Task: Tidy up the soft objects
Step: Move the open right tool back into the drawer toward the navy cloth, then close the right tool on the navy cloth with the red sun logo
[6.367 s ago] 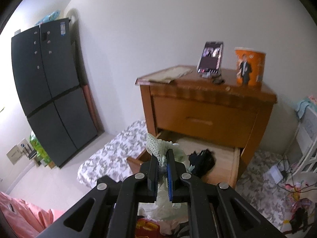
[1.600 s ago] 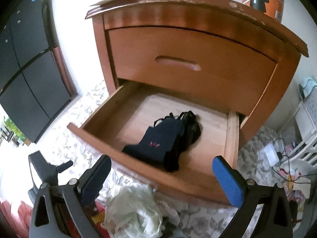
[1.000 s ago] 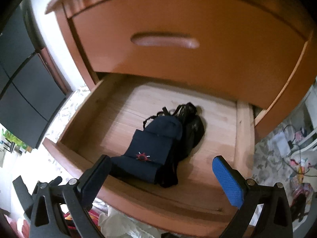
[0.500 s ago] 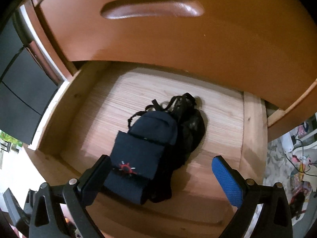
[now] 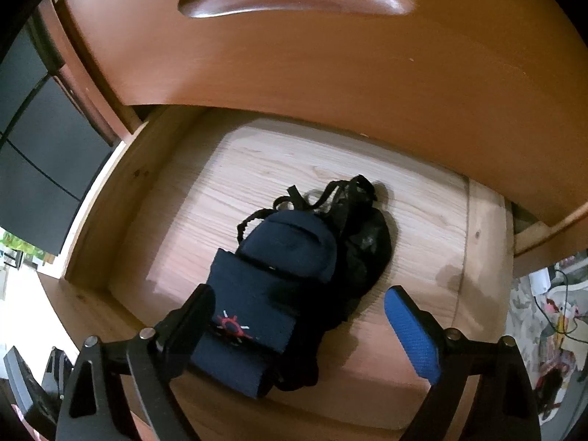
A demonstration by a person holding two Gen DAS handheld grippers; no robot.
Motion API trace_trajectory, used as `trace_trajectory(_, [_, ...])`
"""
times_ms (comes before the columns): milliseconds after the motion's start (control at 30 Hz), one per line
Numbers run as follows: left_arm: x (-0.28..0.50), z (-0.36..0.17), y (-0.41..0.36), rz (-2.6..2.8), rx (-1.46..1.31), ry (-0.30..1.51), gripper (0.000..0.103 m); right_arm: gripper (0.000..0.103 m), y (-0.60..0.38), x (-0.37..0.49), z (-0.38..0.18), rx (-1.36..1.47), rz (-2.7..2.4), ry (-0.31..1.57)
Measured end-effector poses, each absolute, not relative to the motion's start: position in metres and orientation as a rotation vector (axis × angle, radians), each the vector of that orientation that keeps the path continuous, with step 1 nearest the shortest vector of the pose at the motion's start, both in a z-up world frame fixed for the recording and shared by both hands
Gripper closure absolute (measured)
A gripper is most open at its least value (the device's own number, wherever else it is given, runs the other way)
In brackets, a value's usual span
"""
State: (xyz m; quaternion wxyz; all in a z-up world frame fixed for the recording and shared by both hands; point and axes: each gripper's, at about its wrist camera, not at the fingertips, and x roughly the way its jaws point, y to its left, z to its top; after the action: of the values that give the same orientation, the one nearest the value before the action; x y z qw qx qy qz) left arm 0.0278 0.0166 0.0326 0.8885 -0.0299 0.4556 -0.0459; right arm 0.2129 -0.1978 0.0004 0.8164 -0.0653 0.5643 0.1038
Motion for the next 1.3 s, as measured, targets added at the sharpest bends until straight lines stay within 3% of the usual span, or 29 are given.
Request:
trace_trajectory(500, [0.028,0.031,0.016,-0.098,-0.065,0.949,0.0,0.009,-0.19,0.22,-0.004,-0.161,0.263,1.224])
trace_trajectory(833, [0.028,0.031,0.016,-0.098,-0.066,0.949,0.0,0.034,-0.186,0.223,-0.02,-0.17,0.283,1.298])
trace_trajectory(1300, [0.028,0.029,0.014,-0.101,-0.07,0.955,0.0,0.046,-0.199,0.225,-0.029,-0.14,0.291,1.383])
